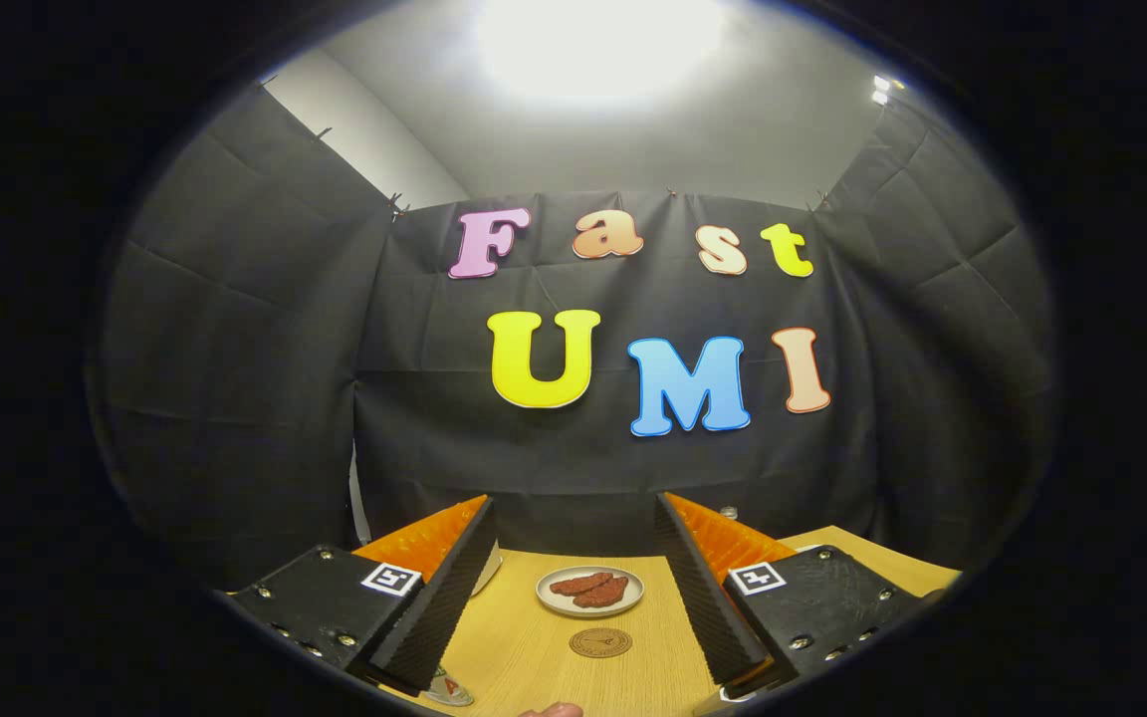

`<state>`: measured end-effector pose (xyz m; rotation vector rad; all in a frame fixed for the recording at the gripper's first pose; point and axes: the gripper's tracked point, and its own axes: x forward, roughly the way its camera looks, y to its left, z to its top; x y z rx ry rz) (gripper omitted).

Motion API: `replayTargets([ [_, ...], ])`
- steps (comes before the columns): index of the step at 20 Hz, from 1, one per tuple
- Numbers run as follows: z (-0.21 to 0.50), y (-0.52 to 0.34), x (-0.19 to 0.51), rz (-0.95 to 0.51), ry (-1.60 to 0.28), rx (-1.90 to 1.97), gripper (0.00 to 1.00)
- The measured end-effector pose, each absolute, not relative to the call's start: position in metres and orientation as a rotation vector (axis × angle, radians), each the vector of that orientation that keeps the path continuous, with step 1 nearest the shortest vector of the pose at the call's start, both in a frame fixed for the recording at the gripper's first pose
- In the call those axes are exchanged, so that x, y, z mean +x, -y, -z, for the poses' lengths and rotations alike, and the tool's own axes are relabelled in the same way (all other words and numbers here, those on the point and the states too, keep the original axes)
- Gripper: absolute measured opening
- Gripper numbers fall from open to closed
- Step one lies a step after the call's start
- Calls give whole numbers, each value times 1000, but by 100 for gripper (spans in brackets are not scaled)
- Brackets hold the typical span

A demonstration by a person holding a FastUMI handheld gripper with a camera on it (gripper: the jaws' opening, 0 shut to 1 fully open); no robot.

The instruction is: Take the bottle from table, then pour the juice into the cup, finally place the bottle on the coaster

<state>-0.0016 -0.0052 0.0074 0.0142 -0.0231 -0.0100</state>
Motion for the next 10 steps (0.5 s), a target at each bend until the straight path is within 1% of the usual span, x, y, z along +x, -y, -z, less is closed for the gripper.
replayTargets([
  [10, -8, 0, -4, 11, 34, -1, 97],
])
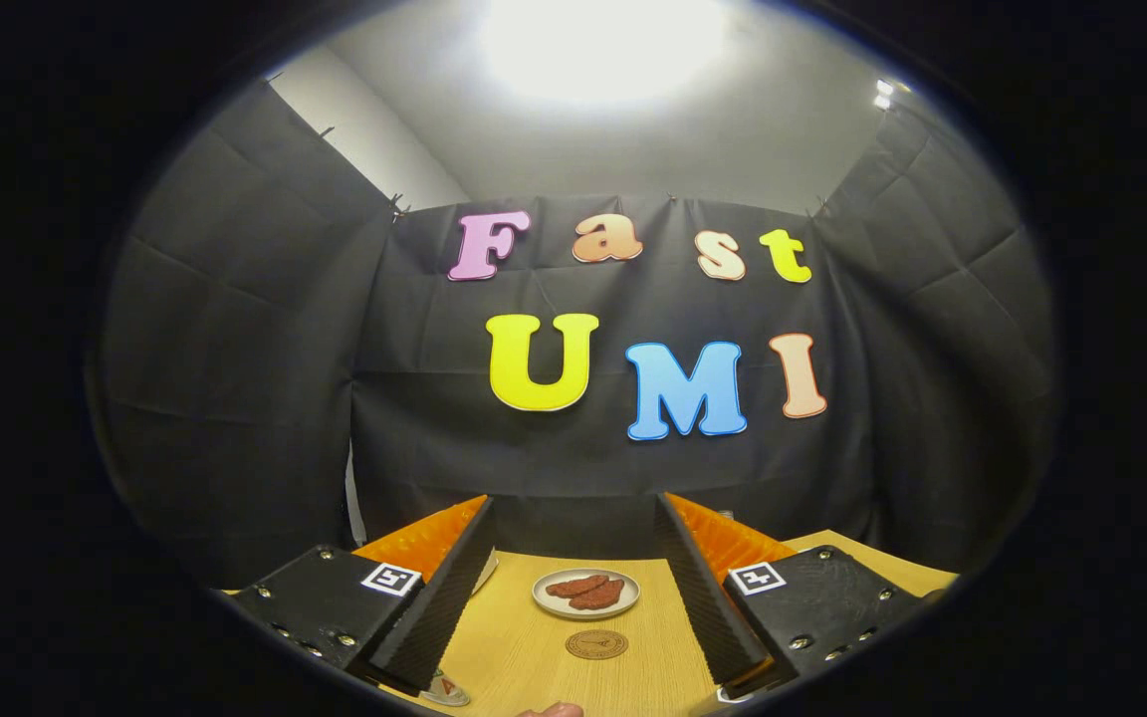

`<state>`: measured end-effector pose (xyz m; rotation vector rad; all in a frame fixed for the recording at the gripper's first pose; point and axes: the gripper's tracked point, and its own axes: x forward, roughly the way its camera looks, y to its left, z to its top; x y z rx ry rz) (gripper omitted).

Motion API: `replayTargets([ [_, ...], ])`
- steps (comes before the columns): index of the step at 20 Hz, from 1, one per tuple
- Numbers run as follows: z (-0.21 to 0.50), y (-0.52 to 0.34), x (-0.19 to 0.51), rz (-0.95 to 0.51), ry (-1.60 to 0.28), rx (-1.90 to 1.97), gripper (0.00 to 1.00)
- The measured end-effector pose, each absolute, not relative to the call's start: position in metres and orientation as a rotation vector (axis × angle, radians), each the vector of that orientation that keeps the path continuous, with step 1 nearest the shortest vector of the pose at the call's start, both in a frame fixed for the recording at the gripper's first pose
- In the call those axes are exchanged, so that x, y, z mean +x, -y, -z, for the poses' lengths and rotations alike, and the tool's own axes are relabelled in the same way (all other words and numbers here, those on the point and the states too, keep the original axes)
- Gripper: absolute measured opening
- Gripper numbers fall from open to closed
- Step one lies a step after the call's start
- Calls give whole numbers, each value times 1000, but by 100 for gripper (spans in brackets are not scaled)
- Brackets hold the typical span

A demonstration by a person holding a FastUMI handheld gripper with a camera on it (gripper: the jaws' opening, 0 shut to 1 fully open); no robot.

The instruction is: Take the bottle from table, then pour the juice into the cup, finally place the bottle on the coaster

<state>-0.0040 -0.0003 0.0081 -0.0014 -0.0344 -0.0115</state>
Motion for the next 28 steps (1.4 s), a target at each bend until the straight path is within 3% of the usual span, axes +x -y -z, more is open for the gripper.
replayTargets([
  [16, 26, -73, -9, -68, 52, -21, 97],
  [28, 114, -140, -20, -138, -112, 29, 97],
])
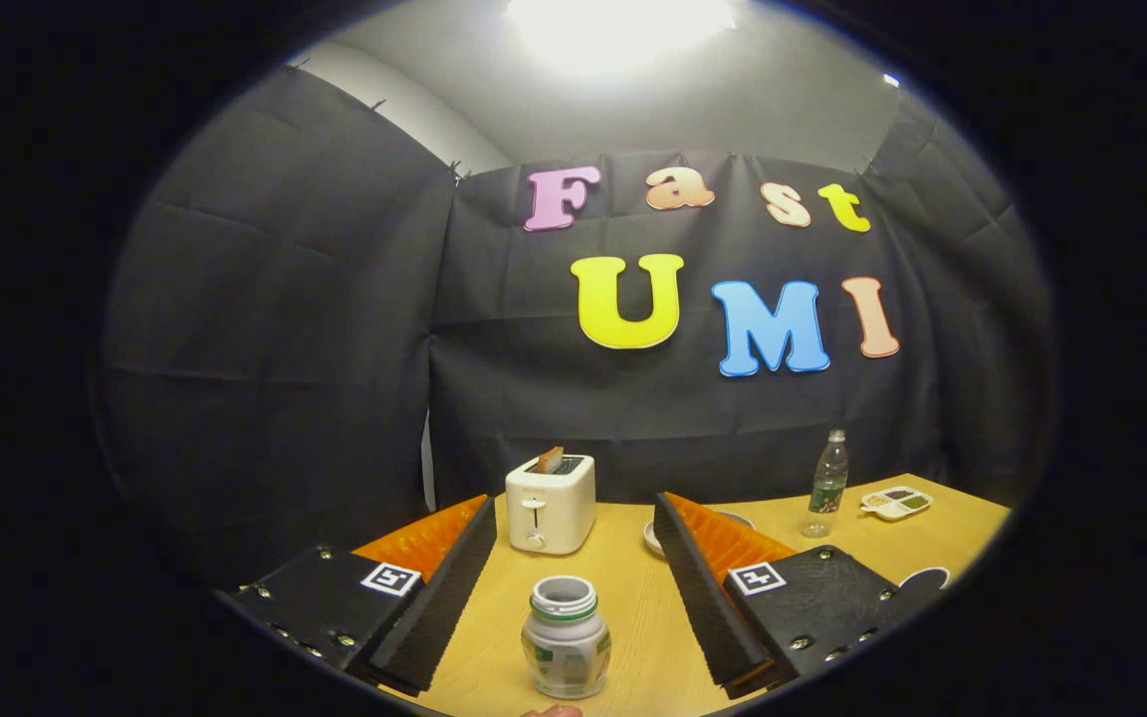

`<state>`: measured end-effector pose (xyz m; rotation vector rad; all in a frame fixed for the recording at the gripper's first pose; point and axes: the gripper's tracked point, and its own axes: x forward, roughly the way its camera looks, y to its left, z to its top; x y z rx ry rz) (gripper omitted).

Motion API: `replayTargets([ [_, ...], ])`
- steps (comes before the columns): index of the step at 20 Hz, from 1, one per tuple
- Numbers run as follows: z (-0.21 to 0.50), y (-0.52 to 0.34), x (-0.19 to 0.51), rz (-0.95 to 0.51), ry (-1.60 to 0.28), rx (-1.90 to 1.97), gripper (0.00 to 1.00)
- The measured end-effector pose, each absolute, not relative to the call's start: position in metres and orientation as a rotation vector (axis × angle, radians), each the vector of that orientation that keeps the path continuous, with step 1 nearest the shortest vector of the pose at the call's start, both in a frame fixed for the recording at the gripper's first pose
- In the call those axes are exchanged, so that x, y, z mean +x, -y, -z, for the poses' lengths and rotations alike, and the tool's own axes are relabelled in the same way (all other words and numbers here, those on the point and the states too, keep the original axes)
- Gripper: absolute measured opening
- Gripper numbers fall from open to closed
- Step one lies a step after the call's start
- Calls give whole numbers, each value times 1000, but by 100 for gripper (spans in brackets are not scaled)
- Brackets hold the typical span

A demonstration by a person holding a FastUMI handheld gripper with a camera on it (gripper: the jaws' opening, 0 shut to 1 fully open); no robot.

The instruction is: Take the bottle from table, then pour the juice into the cup, finally place the bottle on the coaster

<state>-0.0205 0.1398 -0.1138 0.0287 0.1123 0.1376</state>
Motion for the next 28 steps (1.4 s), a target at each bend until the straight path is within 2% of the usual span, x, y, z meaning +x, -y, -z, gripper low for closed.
replayTargets([
  [13, 210, -148, -29, -96, -318, 25, 97],
  [28, 269, -148, -34, -80, -466, 24, 97],
])
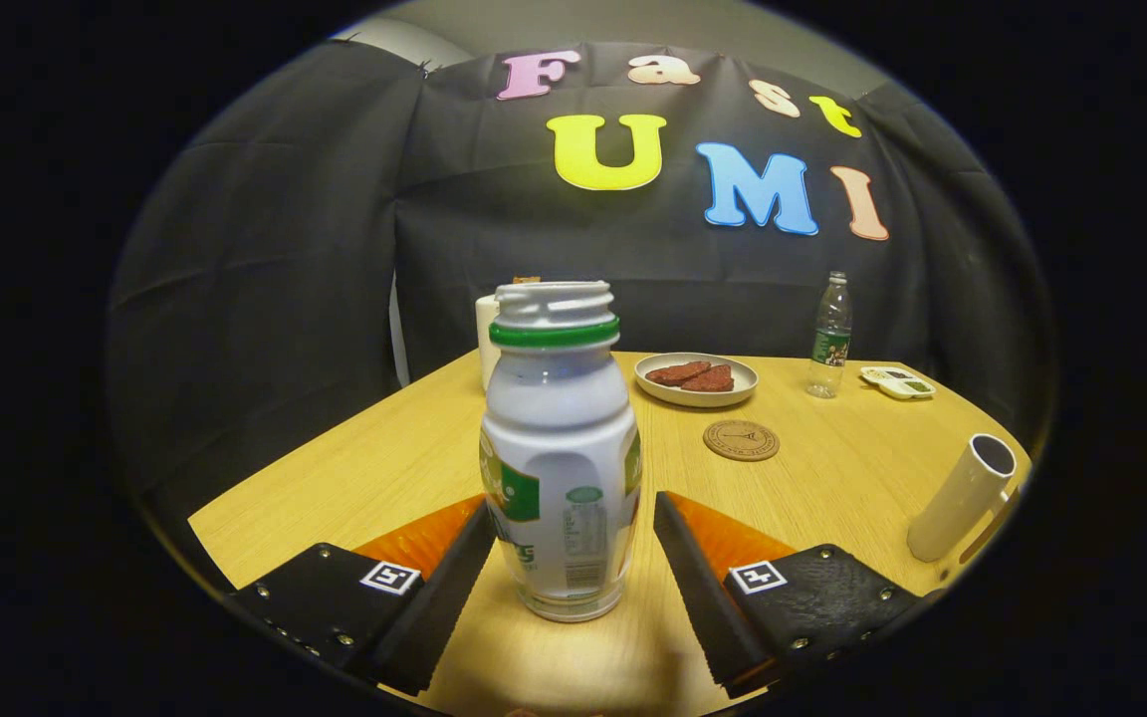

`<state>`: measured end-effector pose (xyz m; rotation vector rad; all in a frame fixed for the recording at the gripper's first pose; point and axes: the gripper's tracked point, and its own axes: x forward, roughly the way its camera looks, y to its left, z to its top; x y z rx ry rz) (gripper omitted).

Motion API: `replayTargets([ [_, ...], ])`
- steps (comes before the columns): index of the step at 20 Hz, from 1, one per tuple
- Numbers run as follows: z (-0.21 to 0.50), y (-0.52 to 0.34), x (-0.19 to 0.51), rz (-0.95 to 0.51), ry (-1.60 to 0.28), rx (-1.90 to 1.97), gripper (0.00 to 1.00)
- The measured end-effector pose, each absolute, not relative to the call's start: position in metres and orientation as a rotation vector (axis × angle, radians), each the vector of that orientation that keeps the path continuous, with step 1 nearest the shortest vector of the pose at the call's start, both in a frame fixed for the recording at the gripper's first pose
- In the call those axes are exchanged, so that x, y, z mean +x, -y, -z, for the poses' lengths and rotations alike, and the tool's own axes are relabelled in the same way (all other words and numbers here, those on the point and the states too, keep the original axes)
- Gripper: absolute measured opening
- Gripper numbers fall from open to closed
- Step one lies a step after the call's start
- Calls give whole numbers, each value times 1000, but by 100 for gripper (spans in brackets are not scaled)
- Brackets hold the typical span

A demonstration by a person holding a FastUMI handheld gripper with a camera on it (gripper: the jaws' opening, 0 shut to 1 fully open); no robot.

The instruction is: Take the bottle from table, then pour the juice into the cup, finally place the bottle on the coaster

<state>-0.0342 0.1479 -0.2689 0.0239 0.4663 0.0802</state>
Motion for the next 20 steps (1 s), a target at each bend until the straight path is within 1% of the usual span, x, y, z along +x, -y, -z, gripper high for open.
replayTargets([
  [4, 274, -154, -34, -109, -481, 31, 97],
  [5, 275, -154, -34, -109, -484, 29, 92],
  [6, 276, -154, -34, -110, -487, 36, 89],
  [7, 276, -154, -34, -112, -488, 43, 82],
  [12, 275, -162, -33, -145, -506, 68, 79],
  [14, 273, -168, -34, -164, -514, 85, 74],
  [16, 270, -171, -33, -167, -518, 89, 73],
  [17, 266, -170, -32, -168, -517, 99, 70],
  [20, 250, -163, -23, -150, -487, 135, 70],
])
